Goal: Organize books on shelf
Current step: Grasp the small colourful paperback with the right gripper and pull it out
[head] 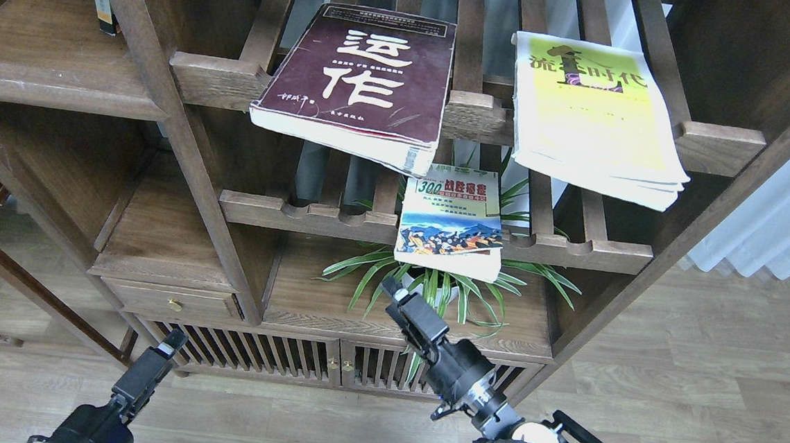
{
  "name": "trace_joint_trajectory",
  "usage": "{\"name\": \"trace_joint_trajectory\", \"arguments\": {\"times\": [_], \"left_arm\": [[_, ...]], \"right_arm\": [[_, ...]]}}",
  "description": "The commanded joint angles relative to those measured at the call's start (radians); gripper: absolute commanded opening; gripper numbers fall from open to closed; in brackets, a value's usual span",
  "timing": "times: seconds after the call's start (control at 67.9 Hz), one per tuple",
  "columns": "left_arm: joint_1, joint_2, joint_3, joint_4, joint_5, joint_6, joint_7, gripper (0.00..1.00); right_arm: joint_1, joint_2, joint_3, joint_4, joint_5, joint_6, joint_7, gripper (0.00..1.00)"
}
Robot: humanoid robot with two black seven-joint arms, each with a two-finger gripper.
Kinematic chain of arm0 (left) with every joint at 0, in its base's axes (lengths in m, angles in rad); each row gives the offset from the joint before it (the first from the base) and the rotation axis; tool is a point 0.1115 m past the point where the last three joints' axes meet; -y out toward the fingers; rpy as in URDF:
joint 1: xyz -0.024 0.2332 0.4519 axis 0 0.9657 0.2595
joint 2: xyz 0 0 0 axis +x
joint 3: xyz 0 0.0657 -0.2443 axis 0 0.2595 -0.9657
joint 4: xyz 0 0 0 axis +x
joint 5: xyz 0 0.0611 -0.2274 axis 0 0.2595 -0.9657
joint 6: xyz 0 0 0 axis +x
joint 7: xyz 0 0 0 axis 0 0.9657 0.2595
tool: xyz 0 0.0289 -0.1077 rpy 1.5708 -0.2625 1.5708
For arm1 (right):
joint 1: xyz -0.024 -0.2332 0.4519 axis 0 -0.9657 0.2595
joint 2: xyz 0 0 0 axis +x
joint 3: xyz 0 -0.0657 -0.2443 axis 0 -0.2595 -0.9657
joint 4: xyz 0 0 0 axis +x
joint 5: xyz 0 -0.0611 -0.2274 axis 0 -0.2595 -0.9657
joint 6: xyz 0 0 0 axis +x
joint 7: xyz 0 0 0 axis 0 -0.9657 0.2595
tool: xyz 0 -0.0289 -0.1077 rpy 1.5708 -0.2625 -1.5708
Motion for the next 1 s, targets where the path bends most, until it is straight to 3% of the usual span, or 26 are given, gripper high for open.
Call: {"name": "trace_joint_trajectory", "arguments": {"times": [0.0,0.162,0.294,0.442,0.707,0.766,0.81,0.854,0.986], "left_arm": [[0.0,-0.001,-0.003,0.001,-0.004,0.0,0.0,1.0],[0.0,-0.001,-0.007,0.01,-0.004,0.0,0.0,1.0],[-0.001,-0.001,-0.026,0.033,-0.004,0.0,-0.002,1.0],[-0.001,-0.001,-0.055,0.047,-0.004,0.0,-0.003,1.0],[-0.001,-0.001,-0.058,0.048,-0.022,0.0,-0.003,1.0],[-0.001,-0.001,-0.058,0.05,-0.03,0.0,-0.003,1.0],[-0.003,-0.001,-0.058,0.053,-0.034,0.0,-0.003,1.0],[-0.003,-0.001,-0.058,0.055,-0.034,0.0,-0.003,1.0],[-0.003,-0.001,-0.058,0.055,-0.034,0.0,-0.002,1.0]], "right_arm": [[0.021,0.0,0.01,-0.002,0.013,0.0,0.021,0.99],[0.029,0.0,0.052,-0.001,0.017,0.0,0.03,0.99],[0.029,0.0,0.062,-0.001,0.028,0.0,0.041,0.92],[0.026,0.0,0.062,-0.001,0.056,0.0,0.057,0.67],[0.02,0.0,0.059,-0.004,0.056,0.0,0.057,0.48],[0.017,0.0,0.061,-0.004,0.056,0.0,0.057,0.37],[0.012,0.0,0.064,-0.004,0.06,0.0,0.059,0.17],[0.005,0.0,0.065,-0.002,0.071,0.0,0.063,0.05],[-0.002,0.0,0.064,-0.002,0.086,0.0,0.068,0.04]]}}
